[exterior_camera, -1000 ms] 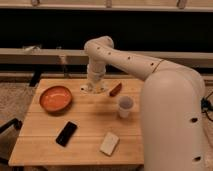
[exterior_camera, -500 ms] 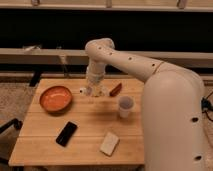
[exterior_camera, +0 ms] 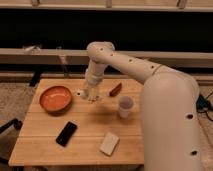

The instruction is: Stand the bottle upright

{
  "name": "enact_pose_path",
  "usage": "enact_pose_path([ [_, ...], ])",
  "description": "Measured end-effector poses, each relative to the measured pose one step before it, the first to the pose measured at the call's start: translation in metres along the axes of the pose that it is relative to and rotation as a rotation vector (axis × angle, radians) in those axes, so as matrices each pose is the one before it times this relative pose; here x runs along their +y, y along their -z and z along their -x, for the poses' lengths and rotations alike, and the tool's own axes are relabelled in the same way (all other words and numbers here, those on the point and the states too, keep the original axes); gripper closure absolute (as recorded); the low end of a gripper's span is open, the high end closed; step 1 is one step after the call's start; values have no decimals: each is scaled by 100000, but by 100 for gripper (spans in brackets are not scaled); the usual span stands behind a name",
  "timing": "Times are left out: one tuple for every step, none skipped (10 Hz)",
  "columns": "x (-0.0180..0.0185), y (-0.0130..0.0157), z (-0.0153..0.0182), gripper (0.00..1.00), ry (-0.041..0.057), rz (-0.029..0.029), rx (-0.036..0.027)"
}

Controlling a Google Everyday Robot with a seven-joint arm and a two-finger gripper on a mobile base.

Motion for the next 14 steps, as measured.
enact_pose_path([
  [-30,-269,374,100,428,455,-1972],
  [44,-325,311,100,128,587,-2791],
  [89,-281,149,100,-84,543,-2452],
  [47,-434,100,100,112,751,-2444],
  [-62,-443,172,100,524,729,-2558],
  [-161,-602,172,100,923,1135,-4131],
  [1,-413,-107,100,567,769,-5348],
  [34,-103,-137,100,344,121,-3286],
  [-59,-255,57,100,1055,302,-2941],
  [-144,-365,287,100,1748,404,-2354],
  [16,-129,113,100,1008,-32,-1153],
  [85,-84,87,100,963,-63,-1289],
  [122,5,3,100,867,-273,-815],
  [164,-200,95,100,1134,330,-30],
])
